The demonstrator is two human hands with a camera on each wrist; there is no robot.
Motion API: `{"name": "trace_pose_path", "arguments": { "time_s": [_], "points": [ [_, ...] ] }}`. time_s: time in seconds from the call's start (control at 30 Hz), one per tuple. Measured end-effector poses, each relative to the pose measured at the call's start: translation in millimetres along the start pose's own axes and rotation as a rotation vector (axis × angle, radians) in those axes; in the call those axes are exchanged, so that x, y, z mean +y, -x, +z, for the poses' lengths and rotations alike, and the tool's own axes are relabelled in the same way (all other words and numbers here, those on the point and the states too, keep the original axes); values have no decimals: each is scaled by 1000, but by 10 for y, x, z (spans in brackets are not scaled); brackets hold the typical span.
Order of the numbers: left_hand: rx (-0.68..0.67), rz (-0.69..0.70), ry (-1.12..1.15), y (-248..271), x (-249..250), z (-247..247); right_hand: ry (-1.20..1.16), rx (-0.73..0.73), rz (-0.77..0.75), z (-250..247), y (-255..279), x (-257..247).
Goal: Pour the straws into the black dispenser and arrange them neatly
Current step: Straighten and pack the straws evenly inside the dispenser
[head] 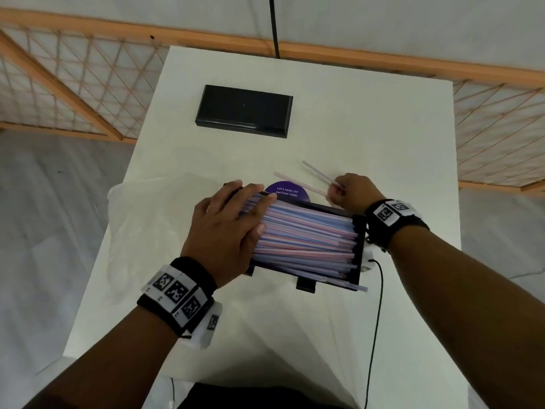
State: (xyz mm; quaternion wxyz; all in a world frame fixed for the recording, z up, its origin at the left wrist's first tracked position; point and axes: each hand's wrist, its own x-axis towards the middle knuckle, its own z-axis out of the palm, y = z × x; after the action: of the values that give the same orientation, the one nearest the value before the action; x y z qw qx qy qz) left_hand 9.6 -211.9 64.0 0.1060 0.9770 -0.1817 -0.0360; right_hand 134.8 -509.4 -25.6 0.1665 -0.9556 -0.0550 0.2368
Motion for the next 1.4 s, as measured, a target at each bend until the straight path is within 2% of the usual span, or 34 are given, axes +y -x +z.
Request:
{"name": "trace_pose_path", "arguments": {
  "time_s": [0.1, 0.17, 0.23, 0.33, 0.4, 0.47, 0.6, 0.73, 0.83, 0.9, 1.03, 1.17, 1.27, 1.4],
  "points": [
    [13, -3, 15, 1, 9, 5, 12, -20, 51, -139, 123, 131],
    [28, -5, 21, 4, 21, 7, -115, 21, 121, -358, 266, 267],
    [43, -3, 46, 14, 36, 11, -282, 120, 165, -630, 489, 327],
    [55, 8, 77, 42, 71, 26, -370, 295, 13, -982, 930, 141],
    [62, 5, 85, 79, 114, 31, -400, 259, -133, -1024, 1145, -82],
    [67, -3, 99, 142, 156, 28, -371, 153, -187, -913, 1186, -228],
    [69, 8, 98, 378, 186, 41, -280, -24, -100, -653, 911, -320],
    [77, -5, 96, 645, 46, 43, -125, -94, -94, -412, 574, -327],
    [67, 52, 91, 766, -88, 39, -48, -175, -90, -171, 341, -308],
    [50, 93, 77, 790, -122, 44, 11, -202, -113, 4, 244, -299],
    [77, 77, 76, 782, -97, 38, 88, -127, -148, 208, 193, -274],
    [78, 41, 78, 732, -49, 42, 106, -144, -103, 21, 257, -213],
    [70, 8, 70, 535, 23, 61, -46, -53, -63, -428, 392, -223],
    [94, 6, 129, 76, 161, 93, -133, 27, -182, -1013, 763, -397]
  ]
}}
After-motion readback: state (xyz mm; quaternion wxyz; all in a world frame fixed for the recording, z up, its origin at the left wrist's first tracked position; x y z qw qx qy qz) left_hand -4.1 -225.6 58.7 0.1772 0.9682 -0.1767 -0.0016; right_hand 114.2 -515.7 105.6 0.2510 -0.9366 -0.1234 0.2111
